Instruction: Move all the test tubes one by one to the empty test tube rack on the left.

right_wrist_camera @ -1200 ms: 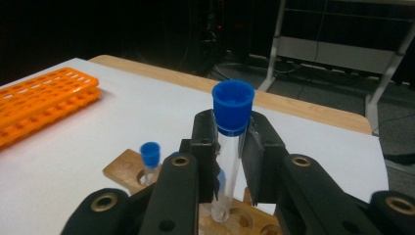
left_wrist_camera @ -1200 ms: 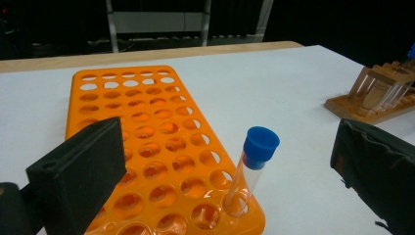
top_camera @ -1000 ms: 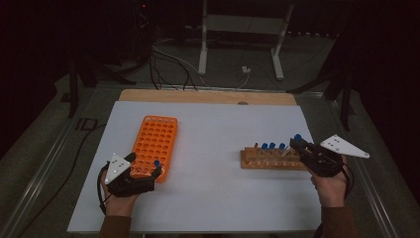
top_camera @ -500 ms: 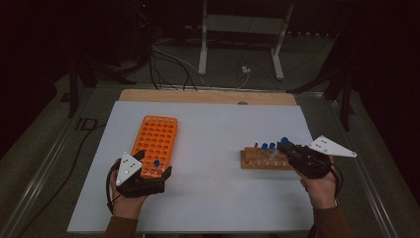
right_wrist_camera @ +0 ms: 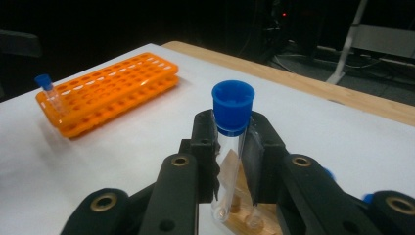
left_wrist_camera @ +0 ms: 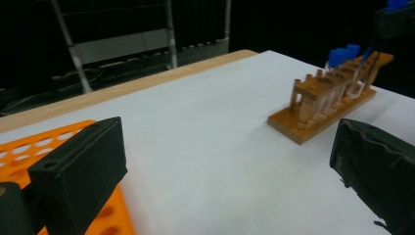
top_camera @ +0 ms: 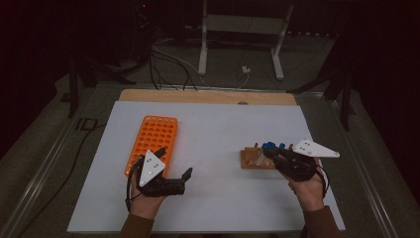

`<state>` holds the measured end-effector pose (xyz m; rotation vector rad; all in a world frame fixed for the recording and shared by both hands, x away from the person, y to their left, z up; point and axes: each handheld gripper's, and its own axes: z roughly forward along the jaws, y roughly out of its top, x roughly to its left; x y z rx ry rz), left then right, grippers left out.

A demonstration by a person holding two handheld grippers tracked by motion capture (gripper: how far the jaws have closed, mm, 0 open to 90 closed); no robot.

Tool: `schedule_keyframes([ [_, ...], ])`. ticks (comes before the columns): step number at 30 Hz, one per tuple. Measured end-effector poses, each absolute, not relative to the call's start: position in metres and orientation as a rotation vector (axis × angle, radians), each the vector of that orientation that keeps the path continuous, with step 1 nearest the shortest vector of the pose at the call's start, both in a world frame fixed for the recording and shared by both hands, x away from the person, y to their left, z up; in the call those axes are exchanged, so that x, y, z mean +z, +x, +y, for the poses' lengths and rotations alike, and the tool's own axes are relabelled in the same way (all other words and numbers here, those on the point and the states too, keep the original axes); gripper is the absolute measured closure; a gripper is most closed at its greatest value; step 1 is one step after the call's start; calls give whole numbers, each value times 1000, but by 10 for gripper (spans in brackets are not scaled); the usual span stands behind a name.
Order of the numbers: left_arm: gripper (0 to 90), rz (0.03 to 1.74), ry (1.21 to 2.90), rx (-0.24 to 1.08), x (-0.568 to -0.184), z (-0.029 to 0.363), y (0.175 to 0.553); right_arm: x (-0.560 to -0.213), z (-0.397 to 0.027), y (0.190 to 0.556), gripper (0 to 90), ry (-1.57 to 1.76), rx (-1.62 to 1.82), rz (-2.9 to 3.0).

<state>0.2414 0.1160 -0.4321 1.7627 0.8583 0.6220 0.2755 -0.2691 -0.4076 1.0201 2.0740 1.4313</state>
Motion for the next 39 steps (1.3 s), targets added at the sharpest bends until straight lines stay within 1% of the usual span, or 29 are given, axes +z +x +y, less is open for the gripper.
schedule_keyframes([
  [21,12,774,1828,526,-441,44,258,-417,-232,271,768,950,1463,2184],
  [30,57,745,1876,481,-447,14,259,-420,-219,268,767,928,1469,2216],
  [33,91,747,1884,485,-449,6,259,-421,-216,267,767,918,1468,2226],
  [35,158,749,1882,487,-450,1,259,-421,-214,266,768,912,1472,2229],
  [37,196,746,1882,479,-452,-3,259,-421,-212,266,767,908,1478,2229],
  [39,308,738,1886,470,-454,-6,259,-420,-211,265,767,906,1481,2232],
])
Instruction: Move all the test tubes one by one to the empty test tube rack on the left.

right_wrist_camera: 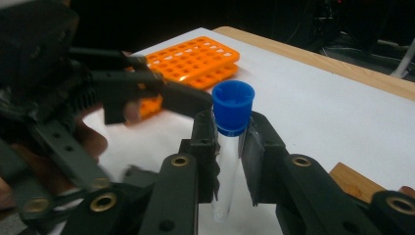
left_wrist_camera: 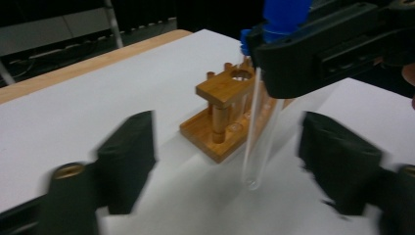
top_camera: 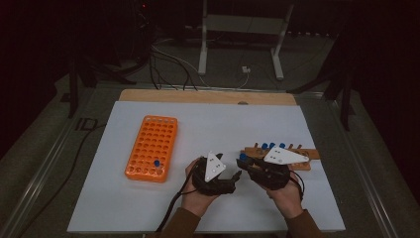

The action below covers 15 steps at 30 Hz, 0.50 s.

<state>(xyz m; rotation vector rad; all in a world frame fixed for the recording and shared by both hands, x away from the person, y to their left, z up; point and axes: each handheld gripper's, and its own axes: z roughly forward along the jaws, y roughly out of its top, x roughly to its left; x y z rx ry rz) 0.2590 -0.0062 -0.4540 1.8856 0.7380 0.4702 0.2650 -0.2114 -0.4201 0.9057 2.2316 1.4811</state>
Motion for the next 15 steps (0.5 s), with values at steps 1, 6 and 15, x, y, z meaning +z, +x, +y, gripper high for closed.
schedule_keyframes([
  [1,355,730,1884,461,-455,-7,259,-420,-211,265,767,906,1483,2231],
  [6,549,695,1868,422,-455,-10,258,-420,-211,265,767,905,1492,2236],
  [15,717,670,1845,385,-454,-8,258,-421,-210,265,767,903,1492,2244],
])
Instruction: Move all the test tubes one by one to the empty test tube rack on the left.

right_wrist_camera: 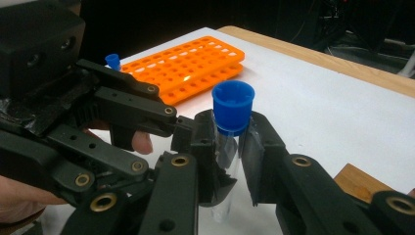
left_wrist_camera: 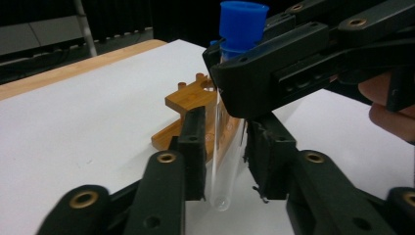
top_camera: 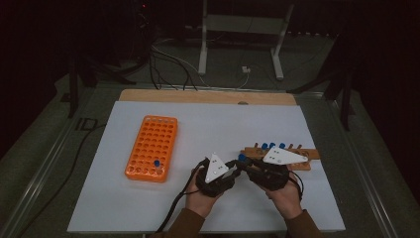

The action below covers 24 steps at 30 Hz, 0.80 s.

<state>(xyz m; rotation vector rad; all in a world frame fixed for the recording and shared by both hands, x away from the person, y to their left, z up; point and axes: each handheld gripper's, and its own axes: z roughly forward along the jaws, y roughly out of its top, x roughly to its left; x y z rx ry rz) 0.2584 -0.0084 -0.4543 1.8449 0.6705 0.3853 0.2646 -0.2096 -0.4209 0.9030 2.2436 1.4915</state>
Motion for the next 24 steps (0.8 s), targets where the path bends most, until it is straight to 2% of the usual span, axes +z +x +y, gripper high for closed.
schedule_keyframes([
  [6,766,661,1847,384,-455,-9,258,-421,-210,265,762,904,1494,2253],
  [11,769,697,1850,392,-455,-5,261,-420,-215,267,528,908,1543,2239],
  [17,771,733,1843,396,-455,8,262,-414,-226,269,316,943,1555,2170],
  [19,771,743,1841,394,-455,14,262,-413,-228,269,220,959,1533,2145],
  [24,771,767,1832,394,-455,31,262,-413,-234,272,102,991,1502,2119],
])
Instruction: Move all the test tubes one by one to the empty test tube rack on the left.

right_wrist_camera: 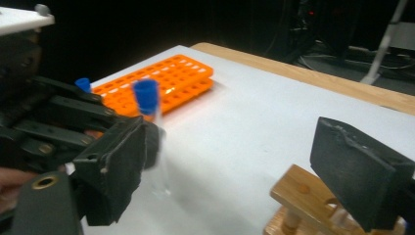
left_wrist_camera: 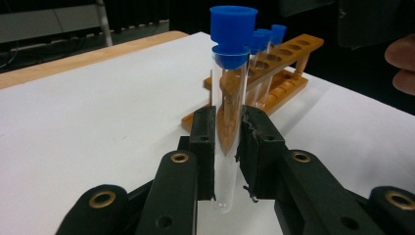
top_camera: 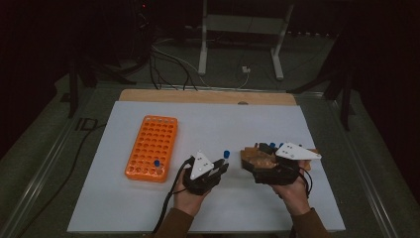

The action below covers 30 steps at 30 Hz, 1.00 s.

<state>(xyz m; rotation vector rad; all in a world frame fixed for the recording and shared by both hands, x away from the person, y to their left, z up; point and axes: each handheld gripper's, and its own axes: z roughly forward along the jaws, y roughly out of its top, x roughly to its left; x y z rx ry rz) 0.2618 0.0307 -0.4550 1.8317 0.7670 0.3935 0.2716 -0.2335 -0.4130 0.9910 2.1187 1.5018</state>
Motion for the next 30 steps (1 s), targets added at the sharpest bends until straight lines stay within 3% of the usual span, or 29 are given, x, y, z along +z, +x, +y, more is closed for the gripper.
schedule_keyframes([
  [3,771,778,1827,396,-454,41,262,-413,-236,273,34,995,1488,2109],
  [8,771,772,1816,400,-451,56,259,-415,-242,276,0,1007,1480,2096],
  [30,771,764,1801,429,-446,112,242,-411,-260,278,0,1043,1491,2038],
])
